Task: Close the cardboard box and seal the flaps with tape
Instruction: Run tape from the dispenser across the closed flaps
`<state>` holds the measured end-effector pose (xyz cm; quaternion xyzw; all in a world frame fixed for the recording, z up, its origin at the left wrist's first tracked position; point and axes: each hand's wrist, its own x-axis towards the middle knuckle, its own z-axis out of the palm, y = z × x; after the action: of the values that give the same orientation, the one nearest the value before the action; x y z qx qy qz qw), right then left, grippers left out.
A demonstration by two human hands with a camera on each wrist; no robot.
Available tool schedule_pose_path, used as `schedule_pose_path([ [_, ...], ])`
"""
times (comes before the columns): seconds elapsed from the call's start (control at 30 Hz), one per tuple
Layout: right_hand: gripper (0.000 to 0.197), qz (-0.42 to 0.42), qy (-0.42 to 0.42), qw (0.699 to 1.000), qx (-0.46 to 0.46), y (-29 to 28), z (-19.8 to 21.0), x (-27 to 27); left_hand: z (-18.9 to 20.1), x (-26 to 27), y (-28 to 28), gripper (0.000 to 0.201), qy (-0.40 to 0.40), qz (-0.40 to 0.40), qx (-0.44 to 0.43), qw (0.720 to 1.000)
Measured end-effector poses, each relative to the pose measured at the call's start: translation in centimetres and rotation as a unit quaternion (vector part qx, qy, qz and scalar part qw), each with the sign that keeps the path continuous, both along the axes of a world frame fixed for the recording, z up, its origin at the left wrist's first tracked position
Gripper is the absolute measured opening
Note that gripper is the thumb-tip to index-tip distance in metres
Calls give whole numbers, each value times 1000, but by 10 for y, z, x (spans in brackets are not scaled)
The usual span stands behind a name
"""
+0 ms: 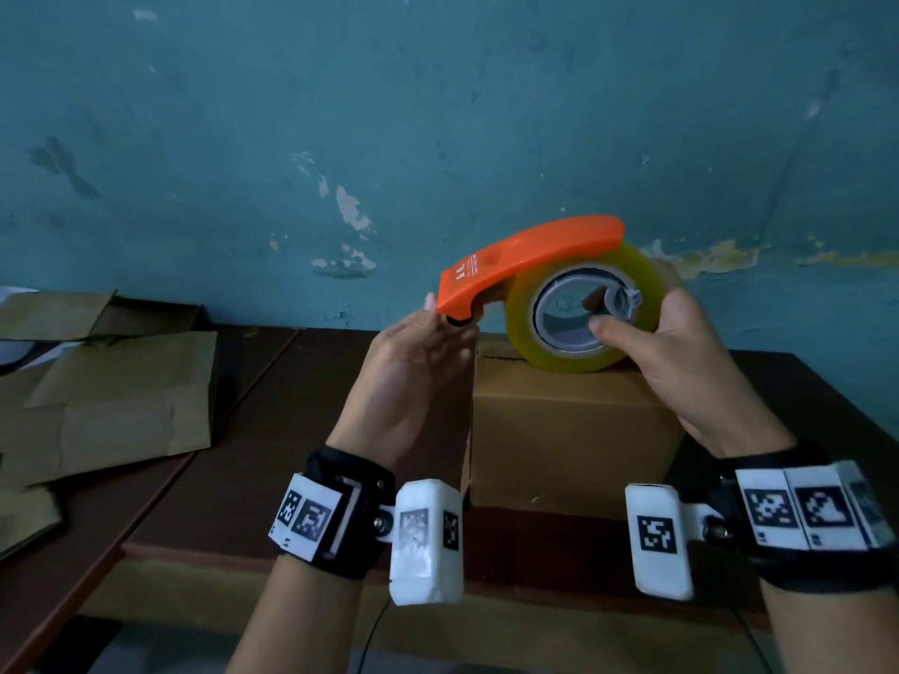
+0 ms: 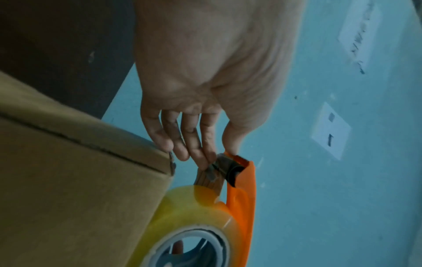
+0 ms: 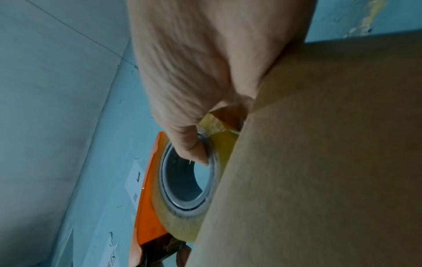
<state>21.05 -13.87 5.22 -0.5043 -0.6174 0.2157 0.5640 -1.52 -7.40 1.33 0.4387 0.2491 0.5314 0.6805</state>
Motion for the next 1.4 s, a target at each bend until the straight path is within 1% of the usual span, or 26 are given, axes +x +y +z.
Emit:
schedule_pose_path([
  [0.03, 40, 2, -1, 1000, 1, 0, 0, 0, 0, -1, 0, 31, -22, -12, -18, 1000],
  [0.1, 39, 5, 1, 1000, 5, -2, 1, -1, 2, -1, -1, 28, -50, -28, -49, 997],
  [0.17, 43, 11, -3, 1000, 7, -3, 1, -1, 3, -1, 0, 24, -46, -25, -61, 997],
  [0.27, 50, 15, -13, 1000, -4, -2, 1, -1, 5, -1, -1, 13, -30, 2, -67, 997],
  [0.33, 51, 16, -7, 1000, -8, -1, 0, 0, 5, -2, -1, 16, -35, 19, -77, 996],
  [0.43, 45, 23, 5, 1000, -7, 0, -1, 1, 7, -2, -2, 25, -52, 18, -97, 994],
  [0.6, 39, 38, 31, 999, -7, 1, -1, -1, 11, -1, -7, 29, -89, -40, -149, 984],
  [0.7, 40, 47, 53, 997, -11, 0, -1, -2, 14, -2, -7, 21, -113, -63, -181, 975],
  [0.77, 42, 46, 56, 997, -13, 0, -1, -1, 15, -2, -6, 20, -121, -69, -195, 971],
  [0.8, 42, 45, 58, 997, -14, 0, 0, -1, 15, -2, -6, 18, -117, -64, -196, 972],
  [0.9, 37, 43, 69, 997, -16, 0, 0, -1, 13, -2, -6, 26, -79, -25, -164, 983],
  [0.97, 33, 43, 74, 996, -15, 0, -1, -2, 13, -5, -5, 14, -43, 3, -138, 990],
  [1.0, 32, 42, 75, 996, -15, 1, -1, -1, 12, -7, -4, 11, -28, 9, -131, 991],
  [1.27, 35, 49, 73, 996, -15, -1, 2, -2, 7, -19, -2, 21, 76, 52, -56, 994],
  [1.4, 33, 39, 75, 996, -12, -2, 3, 0, 2, -26, -1, 19, 75, 48, -61, 994],
])
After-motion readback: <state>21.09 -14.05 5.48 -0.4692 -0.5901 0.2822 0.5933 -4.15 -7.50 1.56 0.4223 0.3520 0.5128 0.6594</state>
